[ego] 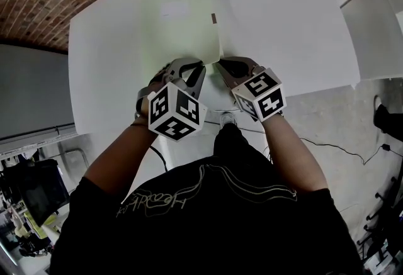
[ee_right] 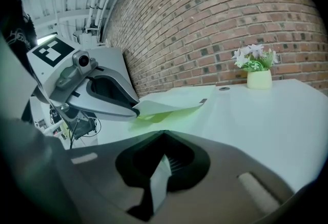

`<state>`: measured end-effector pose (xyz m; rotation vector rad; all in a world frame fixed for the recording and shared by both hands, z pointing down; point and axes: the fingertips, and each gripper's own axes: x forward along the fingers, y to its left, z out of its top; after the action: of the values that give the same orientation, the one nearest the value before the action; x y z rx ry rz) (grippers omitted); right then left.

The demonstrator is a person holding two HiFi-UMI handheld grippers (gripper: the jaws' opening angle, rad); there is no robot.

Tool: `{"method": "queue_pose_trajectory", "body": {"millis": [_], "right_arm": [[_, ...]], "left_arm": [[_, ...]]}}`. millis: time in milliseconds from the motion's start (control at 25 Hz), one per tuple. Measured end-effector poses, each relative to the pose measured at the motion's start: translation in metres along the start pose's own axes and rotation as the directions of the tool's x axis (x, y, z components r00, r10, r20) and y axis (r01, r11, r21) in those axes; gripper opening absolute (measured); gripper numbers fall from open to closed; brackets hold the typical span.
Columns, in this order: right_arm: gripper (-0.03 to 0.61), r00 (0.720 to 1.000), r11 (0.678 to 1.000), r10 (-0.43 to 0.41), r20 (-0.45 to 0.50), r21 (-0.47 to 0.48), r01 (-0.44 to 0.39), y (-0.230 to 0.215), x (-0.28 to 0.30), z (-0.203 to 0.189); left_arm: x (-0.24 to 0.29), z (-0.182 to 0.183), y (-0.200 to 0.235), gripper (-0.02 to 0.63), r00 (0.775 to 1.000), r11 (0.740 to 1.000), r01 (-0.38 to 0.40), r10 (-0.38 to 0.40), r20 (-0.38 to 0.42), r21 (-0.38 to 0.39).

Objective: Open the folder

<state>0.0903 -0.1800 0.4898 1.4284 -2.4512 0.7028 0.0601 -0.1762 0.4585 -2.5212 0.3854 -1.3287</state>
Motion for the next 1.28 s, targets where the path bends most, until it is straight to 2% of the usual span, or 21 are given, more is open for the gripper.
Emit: {"method": "queue_pose_trajectory", "body": {"millis": [600, 800, 1280], "right_arm": [[0.0, 0.999, 1.0, 0.011, -0.047, -0.019, -0.012, 0.0011, 0.0005, -0.0041], [0.002, 0.998, 1.0, 0.018, -0.066, 0.018, -0.017, 0.0003, 0.0012, -0.0055], [0.002, 0.997, 1.0, 0.016, -0.081, 0.02, -0.015, -0.0011, 0.0, -0.0073]], "left_arm": [[-0.0057, 0.0011, 0.0052, 0.015, 1.0, 0.999, -0.001, 0.0, -0.015, -0.051], [-0.0065, 0.0006, 0.0053, 0.015, 1.0, 0.999, -0.004, 0.003, -0.026, -0.047], [-0.0087, 0.0028, 0.0077, 0.012, 0.999, 0.997, -0.006, 0.003, -0.032, -0.081]]}}
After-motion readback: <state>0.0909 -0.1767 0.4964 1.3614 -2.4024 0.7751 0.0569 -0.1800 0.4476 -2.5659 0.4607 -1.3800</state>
